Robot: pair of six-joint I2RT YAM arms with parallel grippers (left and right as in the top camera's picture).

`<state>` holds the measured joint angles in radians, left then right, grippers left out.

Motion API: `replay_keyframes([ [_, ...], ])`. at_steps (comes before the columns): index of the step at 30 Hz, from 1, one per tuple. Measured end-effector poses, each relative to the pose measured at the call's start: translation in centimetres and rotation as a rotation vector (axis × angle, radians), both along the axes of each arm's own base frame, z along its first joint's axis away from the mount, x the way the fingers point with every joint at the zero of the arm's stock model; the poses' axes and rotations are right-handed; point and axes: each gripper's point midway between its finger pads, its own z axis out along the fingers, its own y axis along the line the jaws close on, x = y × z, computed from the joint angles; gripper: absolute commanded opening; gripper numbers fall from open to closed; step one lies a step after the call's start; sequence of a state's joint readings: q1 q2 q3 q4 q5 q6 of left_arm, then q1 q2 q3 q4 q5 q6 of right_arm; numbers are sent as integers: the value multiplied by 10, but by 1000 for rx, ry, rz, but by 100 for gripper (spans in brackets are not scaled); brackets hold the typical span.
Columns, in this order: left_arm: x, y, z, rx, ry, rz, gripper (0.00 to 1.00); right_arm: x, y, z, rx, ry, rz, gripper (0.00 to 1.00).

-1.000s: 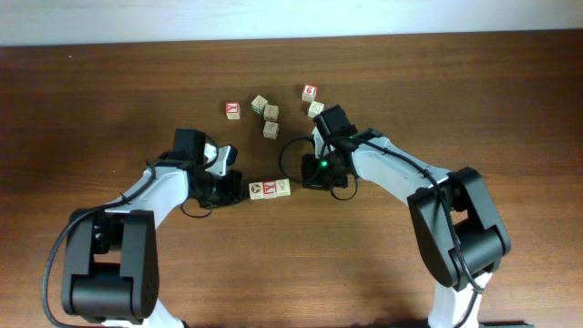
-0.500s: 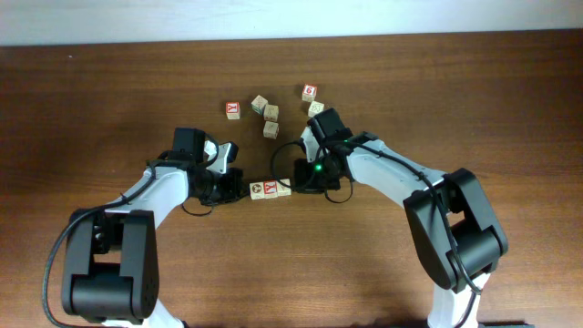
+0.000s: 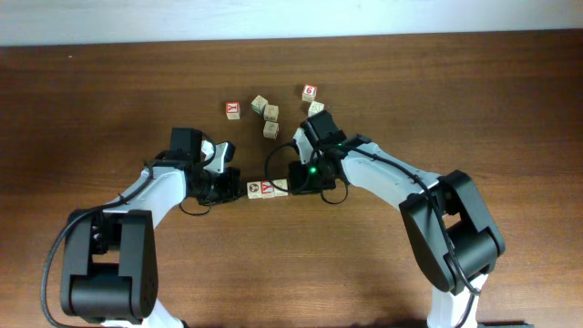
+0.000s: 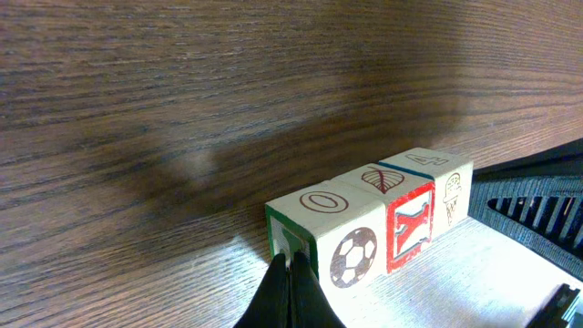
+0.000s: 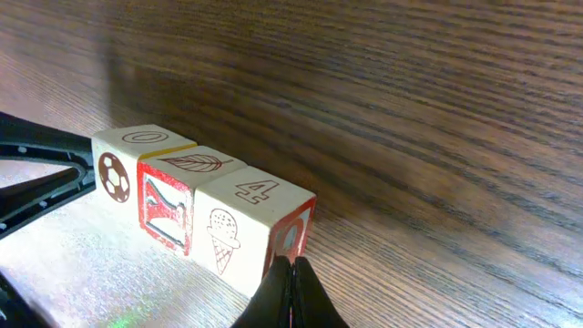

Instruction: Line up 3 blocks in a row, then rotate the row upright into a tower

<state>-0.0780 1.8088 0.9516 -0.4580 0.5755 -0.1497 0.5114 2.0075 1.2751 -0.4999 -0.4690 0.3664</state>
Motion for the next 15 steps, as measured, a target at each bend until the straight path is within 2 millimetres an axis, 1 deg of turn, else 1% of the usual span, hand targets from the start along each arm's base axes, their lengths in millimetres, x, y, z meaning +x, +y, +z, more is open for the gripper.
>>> replay_keyframes([
  [3, 0, 0, 0, 1, 0, 1, 0, 0, 1, 2, -2, -11, 4, 4],
  [6, 1, 2, -1, 7, 0, 6, 0, 2, 5, 14, 4, -49, 11, 4],
  [9, 2, 7, -3, 32, -2, 14, 0, 5, 14, 30, 26, -89, 26, 4],
  [15, 3, 19, -10, 96, 0, 37, 0, 0, 40, 52, 59, -136, 79, 4],
])
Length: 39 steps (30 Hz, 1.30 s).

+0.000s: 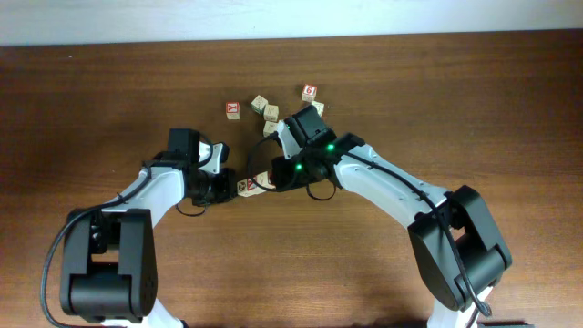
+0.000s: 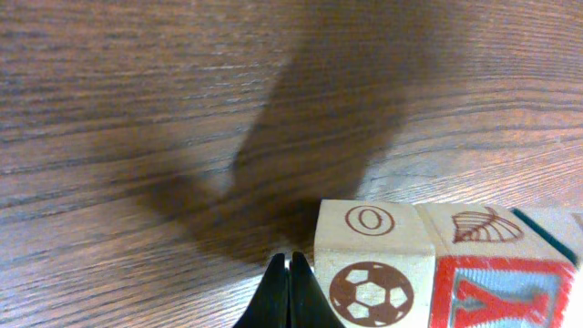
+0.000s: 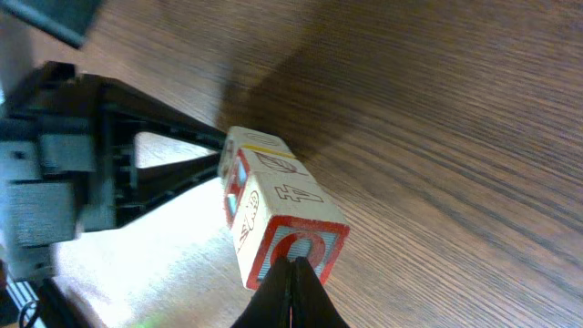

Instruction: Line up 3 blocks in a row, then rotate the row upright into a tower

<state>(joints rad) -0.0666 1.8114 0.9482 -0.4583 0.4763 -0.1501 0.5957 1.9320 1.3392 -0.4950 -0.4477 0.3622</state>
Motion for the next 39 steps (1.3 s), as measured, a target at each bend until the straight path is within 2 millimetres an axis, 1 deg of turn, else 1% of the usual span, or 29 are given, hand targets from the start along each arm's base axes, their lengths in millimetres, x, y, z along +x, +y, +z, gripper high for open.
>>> replay_keyframes([
  [2, -1, 0, -1, 1, 4, 1, 0, -2, 11, 11, 33, -14, 26, 4],
  [4, -1, 0, -2, -4, 5, 0, 0, -6, 19, 16, 60, -18, 48, 4],
  [17, -4, -5, -3, -23, 15, -11, 0, -4, 27, 22, 83, -21, 23, 4],
  [19, -5, -16, 2, -72, 14, -35, 0, -5, 31, 22, 91, -23, 24, 4],
  [21, -6, -20, 3, -89, 16, -41, 0, -4, 35, 21, 99, -19, 16, 4],
  [26, -6, -18, 2, -81, 15, -39, 0, -3, 36, 21, 104, -10, 8, 4],
  [28, -3, -8, -3, -10, 11, -21, 0, -2, 37, 22, 105, -12, 8, 4],
  [29, -1, -1, -2, 37, 19, -10, 0, -2, 37, 22, 106, -14, 8, 4],
  [31, 20, 16, 12, 148, -11, 18, 0, -2, 37, 23, 106, -15, 9, 4],
  [32, 34, 22, 21, 184, -46, 32, 0, -1, 37, 24, 104, -18, 7, 4],
  [34, 49, 27, 33, 217, -88, 47, 0, 3, 39, 30, 106, -38, 7, 4],
  [37, 54, 35, 39, 253, -96, 64, 0, 10, 44, 45, 122, -67, 15, 4],
  [39, 66, 46, 56, 276, -111, 89, 0, 9, 42, 56, 111, -77, 39, 6],
])
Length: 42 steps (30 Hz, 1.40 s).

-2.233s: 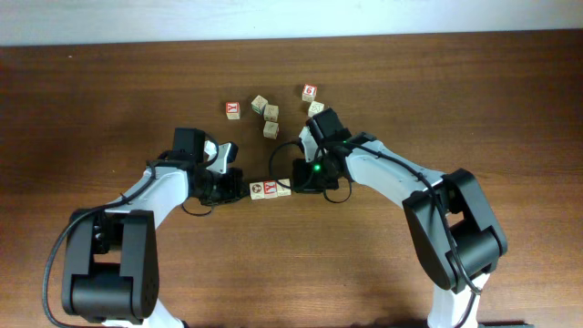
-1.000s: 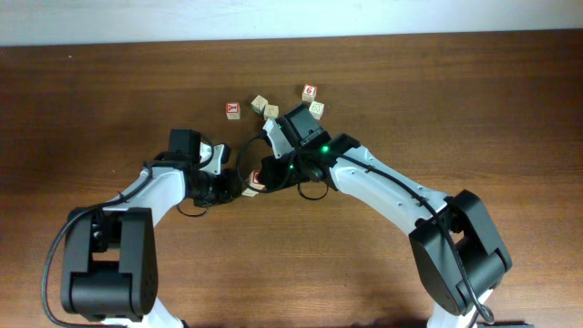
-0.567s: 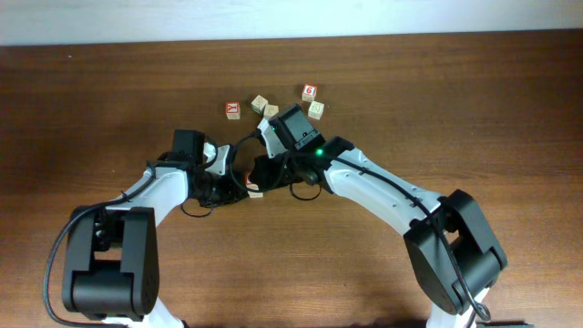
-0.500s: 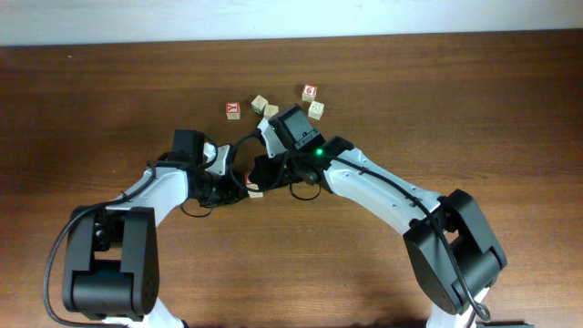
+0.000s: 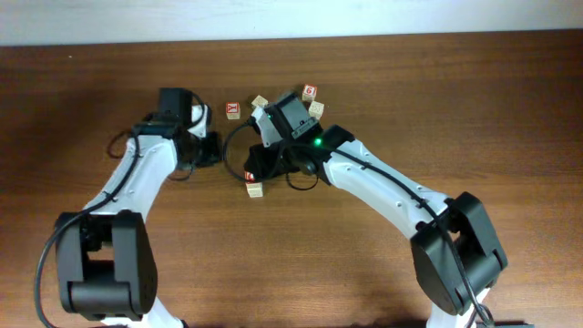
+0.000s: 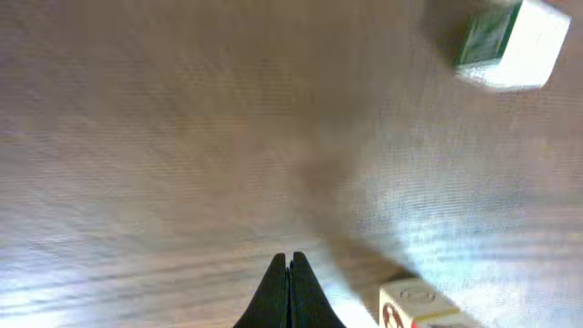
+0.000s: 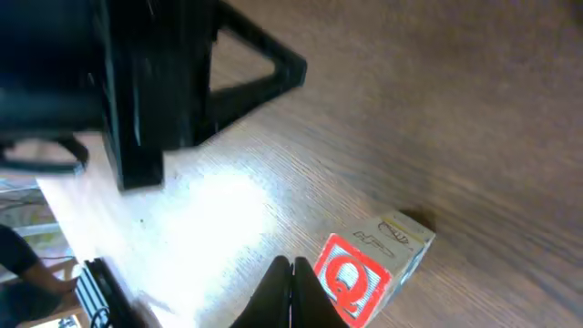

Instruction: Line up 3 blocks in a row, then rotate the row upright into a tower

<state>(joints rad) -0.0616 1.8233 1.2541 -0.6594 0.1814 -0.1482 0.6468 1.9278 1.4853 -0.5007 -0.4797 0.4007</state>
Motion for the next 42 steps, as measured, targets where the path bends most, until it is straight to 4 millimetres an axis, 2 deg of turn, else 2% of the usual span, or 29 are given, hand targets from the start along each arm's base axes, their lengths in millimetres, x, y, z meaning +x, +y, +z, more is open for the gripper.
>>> replay_keyframes([
  [1, 9, 9, 22, 21, -29, 19, 11, 0, -2, 15, 6, -24, 10, 9],
  [2, 15, 14, 45, 30, -67, 31, 44, -3, -13, 37, -4, -44, 11, 15],
  [3, 25, 20, 83, 34, -158, 43, 99, -7, -28, 59, -16, -73, -5, 23],
  [4, 29, 26, 123, 36, -260, 55, 99, -5, -47, 102, 0, -163, -40, 31],
  [5, 26, 32, 156, 39, -341, 68, 99, -9, -74, 133, -21, -218, -95, 49],
  [6, 18, 38, 188, 41, -418, 87, 99, -19, -101, 162, -38, -282, -144, 85],
  [7, 14, 40, 202, 41, -452, 91, 99, -32, -132, 185, -69, -329, -212, 99],
  [8, 14, 40, 203, 43, -455, 92, 99, -46, -157, 205, -88, -375, -261, 99],
  [9, 13, 40, 203, 44, -454, 93, 99, -68, -185, 237, -75, -466, -322, 99],
  [10, 13, 40, 202, 44, -452, 92, 99, -94, -205, 270, -30, -561, -357, 99],
  [11, 13, 41, 202, 46, -452, 95, 99, -112, -218, 292, 9, -630, -382, 99],
  [14, 13, 41, 202, 47, -451, 94, 99, -149, -240, 321, 79, -734, -415, 99],
  [15, 13, 41, 202, 47, -451, 94, 99, -159, -246, 324, 89, -746, -418, 99],
  [16, 13, 41, 202, 47, -450, 94, 99, -167, -250, 324, 89, -748, -420, 99],
  [18, 13, 41, 202, 47, -451, 94, 99, -173, -255, 306, 41, -698, -416, 99],
  [20, 13, 41, 202, 47, -452, 94, 99, -151, -269, 297, -27, -753, -487, 99],
  [23, 13, 41, 202, 48, -451, 95, 99, -100, -308, 252, -147, -940, -634, 99],
  [24, 14, 41, 202, 46, -453, 94, 99, -94, -321, 230, -167, -997, -671, 99],
  [25, 13, 41, 202, 47, -451, 94, 99, -92, -333, 223, -133, -1166, -725, 99],
  [26, 13, 41, 202, 47, -452, 94, 99, -97, -342, 195, -149, -1197, -752, 99],
  [27, 12, 41, 202, 47, -449, 94, 99, -101, -346, 175, -148, -1243, -769, 98],
  [28, 13, 41, 202, 47, -451, 94, 99, -104, -348, 133, -162, -1236, -772, 99],
  [29, 14, 41, 204, 47, -457, 94, 99, -104, -349, 104, -173, -1225, -776, 99],
  [31, 13, 41, 202, 47, -450, 94, 99, -101, -353, 62, -199, -1183, -786, 99],
  [33, 13, 41, 202, 47, -452, 94, 99, -99, -355, 32, -237, -1103, -782, 99],
  [42, 13, 41, 202, 47, -451, 94, 99, -99, -355, 32, -243, -1107, -779, 99],
])
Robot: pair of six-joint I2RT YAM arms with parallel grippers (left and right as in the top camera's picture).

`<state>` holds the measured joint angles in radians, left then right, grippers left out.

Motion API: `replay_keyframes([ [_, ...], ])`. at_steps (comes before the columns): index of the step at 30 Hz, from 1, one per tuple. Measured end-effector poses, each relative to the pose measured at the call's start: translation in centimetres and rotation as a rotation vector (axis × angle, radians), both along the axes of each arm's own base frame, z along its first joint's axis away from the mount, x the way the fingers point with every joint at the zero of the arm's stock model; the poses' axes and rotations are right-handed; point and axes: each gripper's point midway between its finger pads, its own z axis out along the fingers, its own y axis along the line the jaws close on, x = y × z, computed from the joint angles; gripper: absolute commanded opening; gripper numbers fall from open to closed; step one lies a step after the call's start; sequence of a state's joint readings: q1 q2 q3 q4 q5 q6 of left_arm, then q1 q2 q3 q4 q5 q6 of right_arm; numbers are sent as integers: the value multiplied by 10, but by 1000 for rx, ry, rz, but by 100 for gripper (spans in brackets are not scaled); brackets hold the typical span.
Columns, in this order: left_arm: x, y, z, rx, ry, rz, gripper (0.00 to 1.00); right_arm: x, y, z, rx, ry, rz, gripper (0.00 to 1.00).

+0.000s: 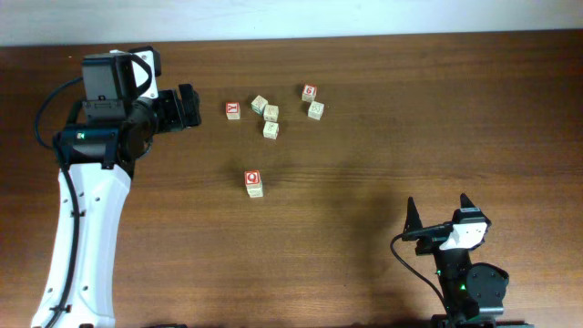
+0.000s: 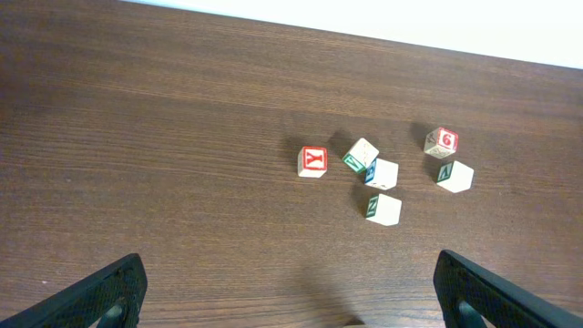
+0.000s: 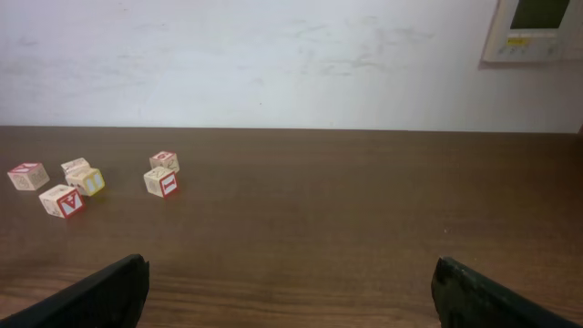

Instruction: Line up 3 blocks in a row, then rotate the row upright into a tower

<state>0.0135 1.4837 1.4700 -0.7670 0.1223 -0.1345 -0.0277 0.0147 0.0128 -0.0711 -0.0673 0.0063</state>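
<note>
Three blocks (image 1: 253,184) stand in the middle of the table as one short column, a red Q face uppermost. No gripper touches it. My left gripper (image 1: 187,107) hangs open at the back left, high above the wood; in the left wrist view (image 2: 291,296) its fingers are spread wide over bare table. My right gripper (image 1: 439,211) is open at the near right, and the right wrist view (image 3: 291,292) shows nothing between its fingers. The column is out of the right wrist view.
Several loose blocks lie at the back: a red Y block (image 1: 233,109), a cluster of three (image 1: 270,115) and a pair with a red-lettered one (image 1: 310,92). They also show in the left wrist view (image 2: 382,172) and far left (image 3: 88,182). A white wall (image 3: 273,55) backs the table.
Both grippers were shut, the right one beside the column and the left one near the loose blocks. Now both are open and drawn back to the back left and near right. The column has not moved.
Both shut grippers first pressed the ends of a three-block row lying left to right. Then the row sat slanted between them. Then it stood with the Q face up, the left gripper gone from it. Now both arms are withdrawn and open.
</note>
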Motion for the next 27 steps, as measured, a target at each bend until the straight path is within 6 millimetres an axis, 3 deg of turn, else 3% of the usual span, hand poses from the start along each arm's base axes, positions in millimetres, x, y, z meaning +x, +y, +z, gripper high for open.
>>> replay_keyframes([
  [3, -6, 2, -5, 10, 32, 9, 99, 0, 0, 0, -3, 0, 0, 99],
  [5, -11, 7, 4, 33, -26, 27, 99, 0, 0, 0, -3, 0, -1, 99],
  [7, -27, 4, 26, 74, -264, -2, 99, 0, -1, 0, -3, -2, -3, 99],
  [9, -57, -9, 19, 125, -467, -65, 99, 0, -1, 2, -3, -9, -8, 99],
  [11, -117, -8, -26, 161, -580, -77, 99, 0, -2, 1, -4, -4, -9, 98],
  [12, -130, -7, -35, 171, -625, -73, 99, 0, -2, 1, -4, -7, -9, 99],
  [13, -147, -4, -59, 183, -649, -63, 99, 0, -2, 1, -4, -2, -9, 98],
  [15, -160, -6, -88, 201, -676, -74, 99, 0, -2, 0, -4, -1, -10, 99],
  [19, -170, -1, -108, 233, -695, -46, 99, 0, -2, 1, -4, -2, -10, 99],
  [27, -171, 0, -104, 250, -716, -47, 99, 0, -2, 1, -4, -2, -10, 99],
])
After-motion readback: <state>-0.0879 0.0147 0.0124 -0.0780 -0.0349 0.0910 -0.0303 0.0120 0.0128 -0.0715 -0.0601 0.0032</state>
